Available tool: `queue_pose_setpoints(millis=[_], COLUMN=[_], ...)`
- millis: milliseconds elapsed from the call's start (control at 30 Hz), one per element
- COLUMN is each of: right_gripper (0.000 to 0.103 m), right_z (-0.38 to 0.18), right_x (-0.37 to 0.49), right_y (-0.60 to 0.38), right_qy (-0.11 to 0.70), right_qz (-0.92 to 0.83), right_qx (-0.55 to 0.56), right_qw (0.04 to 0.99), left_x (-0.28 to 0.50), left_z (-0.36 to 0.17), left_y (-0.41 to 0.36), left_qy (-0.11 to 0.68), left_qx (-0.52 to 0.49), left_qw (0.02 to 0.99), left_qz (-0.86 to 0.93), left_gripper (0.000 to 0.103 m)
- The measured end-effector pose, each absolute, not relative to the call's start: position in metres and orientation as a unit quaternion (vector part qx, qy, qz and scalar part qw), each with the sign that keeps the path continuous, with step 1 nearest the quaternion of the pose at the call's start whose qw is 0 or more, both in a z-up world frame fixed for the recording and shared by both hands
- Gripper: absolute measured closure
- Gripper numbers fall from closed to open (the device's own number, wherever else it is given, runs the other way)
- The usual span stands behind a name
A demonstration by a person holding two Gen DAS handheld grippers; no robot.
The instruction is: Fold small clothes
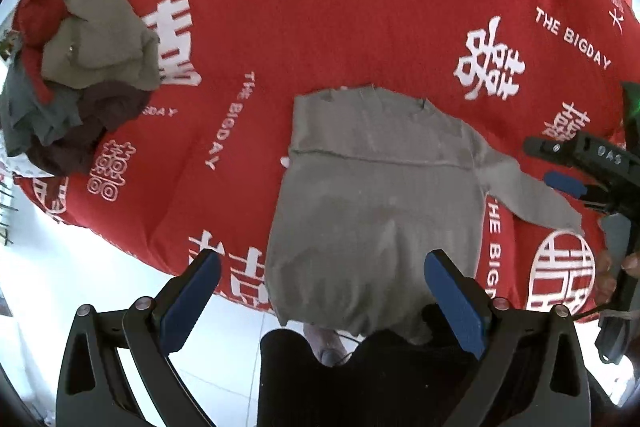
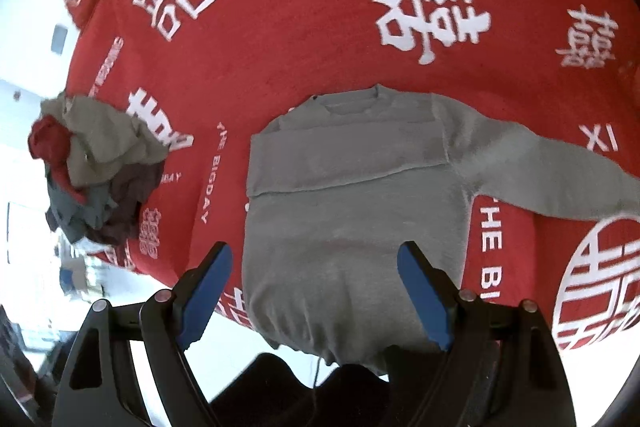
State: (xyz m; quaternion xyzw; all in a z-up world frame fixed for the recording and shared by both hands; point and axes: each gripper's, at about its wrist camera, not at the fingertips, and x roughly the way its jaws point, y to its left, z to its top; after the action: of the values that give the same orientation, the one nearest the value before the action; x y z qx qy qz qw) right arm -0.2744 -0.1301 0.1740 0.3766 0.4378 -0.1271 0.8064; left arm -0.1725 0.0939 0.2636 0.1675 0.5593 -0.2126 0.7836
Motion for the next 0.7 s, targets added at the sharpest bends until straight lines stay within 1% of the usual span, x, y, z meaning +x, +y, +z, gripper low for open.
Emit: queue_pose_setpoints(millis=[167,367,467,567,700], right_gripper=[0.016,0.016,0.016,0.016,0.016], right_z=[0.162,0.134,0.111,0.086,0.042], right_x=[-0.293,-0.319,-0.345,-0.367,-0.390], right_y=[-0.133,-0.131,-0.132,-0.138,-0.161], right_qy=[0.407,0.386,0.373,0.366,0.374], right_qz=[-0.143,-0.166,-0.190,-0.205,-0.227], right_qx=[0.418,0.473,0.515,0.545,0.571], right_qw=[0.799,0.774,0.748,0.726,0.695], left_x=[-0.165,-0.152,-0.149,-0.150,-0.147], left_z=[0.244,0.202,0.175,0.156,0.133], left_y=[0.103,0.100,0.080,0.048,0.002], left_qy=[0.567,0.589,0.603,0.596,0.604], left_qx=[0.192,0.240,0.274,0.298,0.283], left_qw=[0.768,0.727,0.700,0.688,0.685], left_qz=[-0.227,-0.258,-0.268,-0.287,-0.294], left_gripper=[0.001,0.001,0.001,0.001,0.001])
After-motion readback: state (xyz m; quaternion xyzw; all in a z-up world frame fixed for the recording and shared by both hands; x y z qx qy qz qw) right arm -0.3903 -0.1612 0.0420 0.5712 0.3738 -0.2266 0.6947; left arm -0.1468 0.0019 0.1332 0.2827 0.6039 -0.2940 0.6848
